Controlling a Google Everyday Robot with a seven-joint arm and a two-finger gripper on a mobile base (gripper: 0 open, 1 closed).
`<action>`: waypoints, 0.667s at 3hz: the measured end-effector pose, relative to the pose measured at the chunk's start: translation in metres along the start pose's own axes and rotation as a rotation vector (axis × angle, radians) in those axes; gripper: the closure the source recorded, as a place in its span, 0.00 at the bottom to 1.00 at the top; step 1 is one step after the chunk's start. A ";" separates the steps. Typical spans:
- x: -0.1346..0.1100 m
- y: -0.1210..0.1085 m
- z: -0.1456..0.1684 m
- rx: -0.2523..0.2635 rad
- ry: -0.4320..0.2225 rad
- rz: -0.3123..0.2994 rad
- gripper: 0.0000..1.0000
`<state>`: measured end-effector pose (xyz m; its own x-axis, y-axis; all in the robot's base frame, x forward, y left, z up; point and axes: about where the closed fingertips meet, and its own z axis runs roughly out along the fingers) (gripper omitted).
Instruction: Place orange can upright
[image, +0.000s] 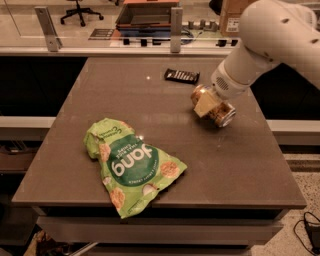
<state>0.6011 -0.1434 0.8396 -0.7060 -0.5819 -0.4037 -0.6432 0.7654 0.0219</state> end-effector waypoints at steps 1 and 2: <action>0.007 -0.018 -0.028 0.023 -0.133 0.041 1.00; 0.012 -0.035 -0.055 0.042 -0.244 0.066 1.00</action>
Offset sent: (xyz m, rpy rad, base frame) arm -0.0043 -0.0822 0.0739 0.2270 -0.3040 -0.1262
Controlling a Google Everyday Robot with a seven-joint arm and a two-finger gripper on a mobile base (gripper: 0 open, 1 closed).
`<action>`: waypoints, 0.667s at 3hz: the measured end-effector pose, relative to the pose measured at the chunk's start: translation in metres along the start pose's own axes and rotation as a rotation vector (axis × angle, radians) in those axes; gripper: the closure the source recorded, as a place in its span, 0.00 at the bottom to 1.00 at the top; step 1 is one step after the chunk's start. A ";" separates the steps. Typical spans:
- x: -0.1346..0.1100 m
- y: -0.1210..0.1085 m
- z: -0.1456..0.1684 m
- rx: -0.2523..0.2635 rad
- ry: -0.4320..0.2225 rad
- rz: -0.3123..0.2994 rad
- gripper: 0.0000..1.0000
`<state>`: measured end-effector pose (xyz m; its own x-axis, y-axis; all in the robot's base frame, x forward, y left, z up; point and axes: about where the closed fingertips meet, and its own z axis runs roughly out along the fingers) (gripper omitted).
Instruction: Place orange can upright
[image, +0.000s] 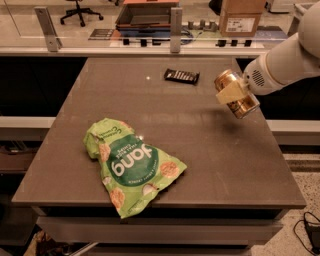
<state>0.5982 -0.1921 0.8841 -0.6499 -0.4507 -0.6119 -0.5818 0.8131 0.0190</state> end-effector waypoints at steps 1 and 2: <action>-0.008 -0.010 -0.023 0.010 -0.105 -0.003 1.00; -0.021 -0.011 -0.037 0.006 -0.204 -0.024 1.00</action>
Offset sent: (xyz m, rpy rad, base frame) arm 0.0034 -0.0182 0.0694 0.1695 -0.2926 0.0281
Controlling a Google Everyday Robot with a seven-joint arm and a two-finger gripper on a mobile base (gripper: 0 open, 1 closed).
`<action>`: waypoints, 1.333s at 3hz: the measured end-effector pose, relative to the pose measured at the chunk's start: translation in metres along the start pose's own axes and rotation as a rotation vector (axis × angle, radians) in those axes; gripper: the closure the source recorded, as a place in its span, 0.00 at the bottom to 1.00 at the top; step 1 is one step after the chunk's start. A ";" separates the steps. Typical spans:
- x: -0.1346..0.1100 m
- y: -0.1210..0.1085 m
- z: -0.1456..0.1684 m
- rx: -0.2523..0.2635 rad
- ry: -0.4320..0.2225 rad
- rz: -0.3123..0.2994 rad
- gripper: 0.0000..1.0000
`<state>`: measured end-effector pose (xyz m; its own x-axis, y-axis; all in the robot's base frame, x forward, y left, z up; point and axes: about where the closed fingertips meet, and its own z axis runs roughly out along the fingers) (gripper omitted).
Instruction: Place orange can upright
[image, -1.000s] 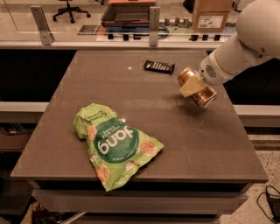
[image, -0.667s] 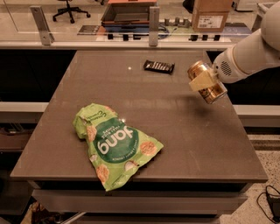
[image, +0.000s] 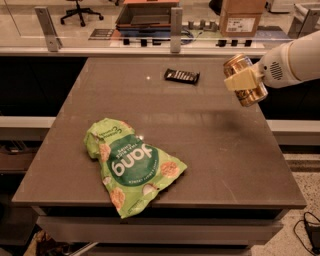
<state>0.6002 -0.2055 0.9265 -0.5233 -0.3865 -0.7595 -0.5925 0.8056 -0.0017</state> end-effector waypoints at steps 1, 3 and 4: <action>-0.018 0.004 -0.007 -0.013 -0.094 -0.032 1.00; -0.046 0.017 -0.007 -0.065 -0.269 -0.091 1.00; -0.058 0.023 -0.006 -0.094 -0.356 -0.117 1.00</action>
Offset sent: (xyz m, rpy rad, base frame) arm 0.0131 0.0301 0.0447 0.1419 -0.2505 0.1191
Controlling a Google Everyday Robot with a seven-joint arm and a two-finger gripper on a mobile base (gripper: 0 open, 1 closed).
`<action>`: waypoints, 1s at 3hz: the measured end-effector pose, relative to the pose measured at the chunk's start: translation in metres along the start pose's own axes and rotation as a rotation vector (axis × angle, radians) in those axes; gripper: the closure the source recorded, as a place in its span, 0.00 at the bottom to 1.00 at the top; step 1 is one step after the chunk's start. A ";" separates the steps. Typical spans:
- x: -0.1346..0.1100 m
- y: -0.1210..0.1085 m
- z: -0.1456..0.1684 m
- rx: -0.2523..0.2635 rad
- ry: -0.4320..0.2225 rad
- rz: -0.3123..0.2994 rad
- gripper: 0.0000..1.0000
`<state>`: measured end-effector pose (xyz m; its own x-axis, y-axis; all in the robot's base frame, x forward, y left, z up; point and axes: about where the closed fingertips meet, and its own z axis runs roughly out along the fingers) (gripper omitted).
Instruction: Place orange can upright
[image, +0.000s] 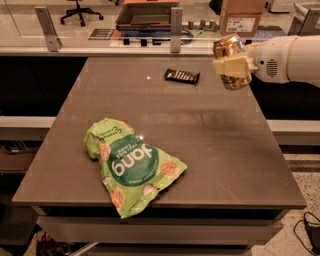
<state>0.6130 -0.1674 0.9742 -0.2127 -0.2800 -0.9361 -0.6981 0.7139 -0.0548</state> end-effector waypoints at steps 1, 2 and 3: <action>-0.009 0.004 0.009 -0.040 -0.094 -0.018 1.00; -0.012 0.007 0.022 -0.084 -0.157 -0.029 1.00; -0.012 0.011 0.037 -0.126 -0.196 -0.032 1.00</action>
Offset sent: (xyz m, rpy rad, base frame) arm 0.0201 0.0304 0.0001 0.1630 -0.1535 0.1460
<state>0.6331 -0.1326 0.9715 -0.0609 -0.1623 -0.9849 -0.7849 0.6174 -0.0532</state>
